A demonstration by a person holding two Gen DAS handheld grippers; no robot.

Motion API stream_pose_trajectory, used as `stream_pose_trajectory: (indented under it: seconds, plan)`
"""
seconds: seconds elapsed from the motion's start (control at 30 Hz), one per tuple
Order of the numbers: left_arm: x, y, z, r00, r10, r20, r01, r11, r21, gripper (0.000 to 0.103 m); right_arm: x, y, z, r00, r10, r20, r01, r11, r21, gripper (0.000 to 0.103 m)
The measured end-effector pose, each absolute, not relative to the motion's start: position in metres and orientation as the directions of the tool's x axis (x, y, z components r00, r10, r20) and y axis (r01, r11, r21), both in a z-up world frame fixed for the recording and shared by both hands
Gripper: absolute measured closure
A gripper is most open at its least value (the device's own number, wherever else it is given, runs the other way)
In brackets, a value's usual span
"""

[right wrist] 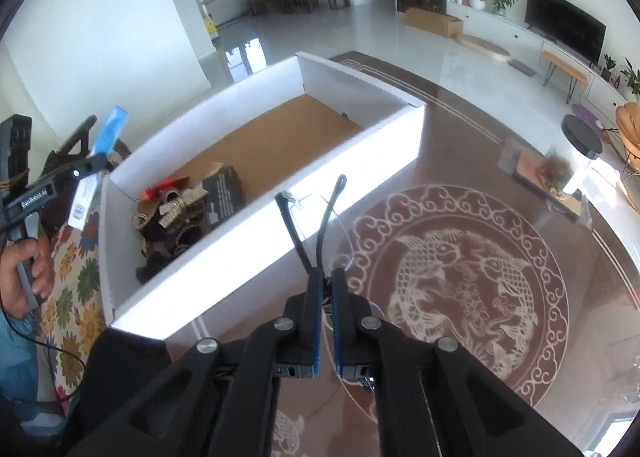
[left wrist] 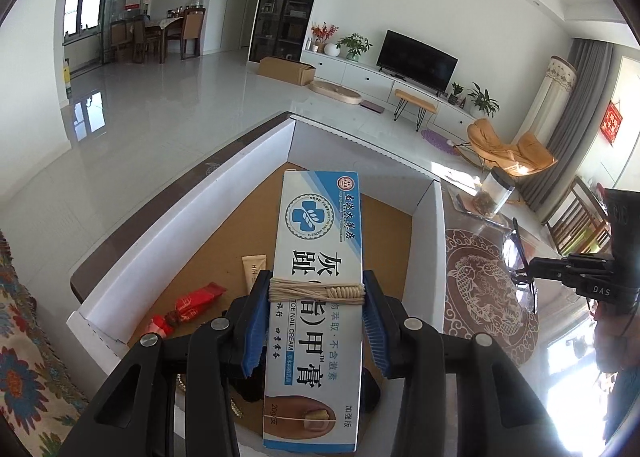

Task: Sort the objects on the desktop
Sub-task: 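Carry the box with the left gripper while the right gripper carries the glasses into the bin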

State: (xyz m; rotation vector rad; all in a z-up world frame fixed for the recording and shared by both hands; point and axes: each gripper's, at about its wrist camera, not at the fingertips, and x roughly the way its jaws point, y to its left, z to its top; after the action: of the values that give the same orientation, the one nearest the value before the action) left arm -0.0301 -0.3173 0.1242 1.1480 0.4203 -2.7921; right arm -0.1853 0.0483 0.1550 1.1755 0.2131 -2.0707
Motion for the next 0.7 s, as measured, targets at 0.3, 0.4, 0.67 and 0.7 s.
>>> stream_pose_trajectory:
  seconds: [0.3,0.4,0.67,0.7]
  plan:
    - [-0.079,-0.352,0.062,-0.558,-0.039,-0.829,0.295,-0.943,-0.154,0.059,-0.192,-0.119,0.104,-0.137,-0.573,-0.808,0.690,-0.640,0.337,0.097]
    - [-0.079,-0.356,0.044,-0.501,-0.042,-0.865,0.333,-0.932,-0.147,0.047,-0.184,-0.143,0.073,-0.090,-0.523,-0.847,0.699,-0.639,0.321,0.080]
    - [-0.052,-0.338,0.067,-0.527,-0.175,-0.832,0.388,-0.920,-0.051,0.005,-0.173,-0.119,0.114,-0.290,-0.452,-0.844,0.757,-0.648,0.086,0.020]
    - [-0.051,-0.334,0.071,-0.529,-0.191,-0.827,0.400,-0.916,-0.044,0.003,-0.175,-0.113,0.121,-0.314,-0.444,-0.839,0.757,-0.651,0.061,0.018]
